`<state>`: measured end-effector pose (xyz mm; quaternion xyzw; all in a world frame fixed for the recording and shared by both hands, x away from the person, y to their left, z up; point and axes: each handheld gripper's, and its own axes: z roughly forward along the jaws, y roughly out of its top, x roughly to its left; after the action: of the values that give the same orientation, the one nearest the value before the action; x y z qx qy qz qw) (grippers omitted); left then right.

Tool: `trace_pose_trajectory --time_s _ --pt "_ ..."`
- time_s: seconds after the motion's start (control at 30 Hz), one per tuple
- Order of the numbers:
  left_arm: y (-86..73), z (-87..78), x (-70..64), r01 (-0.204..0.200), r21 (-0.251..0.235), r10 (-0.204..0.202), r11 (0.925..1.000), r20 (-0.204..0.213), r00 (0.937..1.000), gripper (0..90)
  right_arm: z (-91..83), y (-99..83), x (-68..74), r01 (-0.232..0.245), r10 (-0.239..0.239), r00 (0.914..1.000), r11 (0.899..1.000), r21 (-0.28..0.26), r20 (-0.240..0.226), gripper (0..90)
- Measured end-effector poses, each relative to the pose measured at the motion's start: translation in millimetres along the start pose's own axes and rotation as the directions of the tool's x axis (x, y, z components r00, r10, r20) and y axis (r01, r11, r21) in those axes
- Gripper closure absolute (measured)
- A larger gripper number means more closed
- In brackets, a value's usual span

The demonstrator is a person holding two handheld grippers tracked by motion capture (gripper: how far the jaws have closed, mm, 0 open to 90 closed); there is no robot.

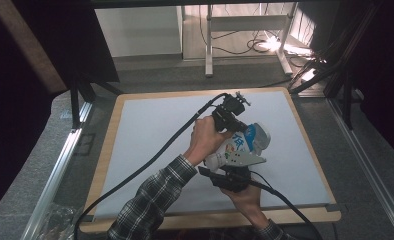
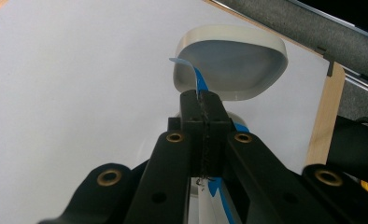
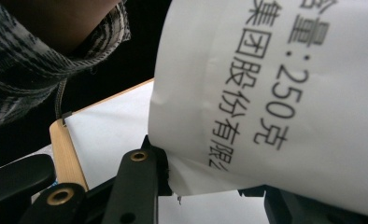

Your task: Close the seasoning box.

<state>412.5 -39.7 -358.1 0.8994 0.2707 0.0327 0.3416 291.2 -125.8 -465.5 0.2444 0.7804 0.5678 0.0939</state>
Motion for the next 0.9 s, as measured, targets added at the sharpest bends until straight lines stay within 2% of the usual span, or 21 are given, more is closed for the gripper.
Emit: trace_pose_trajectory --time_s 0.5,0.9 --pt "-6.2 -0.8 2.3 -0.004 -0.013 0.003 0.9999 -0.01 0.9999 90.0 6.8 -7.0 1.9 0.031 -0.032 0.9989 0.999 0.017 0.035 65.1" --pt "-13.0 -2.6 1.7 -0.012 -0.046 0.011 0.9989 -0.013 0.9999 90.0 13.1 -13.7 4.6 0.051 -0.053 0.9965 0.998 0.027 0.064 63.2"
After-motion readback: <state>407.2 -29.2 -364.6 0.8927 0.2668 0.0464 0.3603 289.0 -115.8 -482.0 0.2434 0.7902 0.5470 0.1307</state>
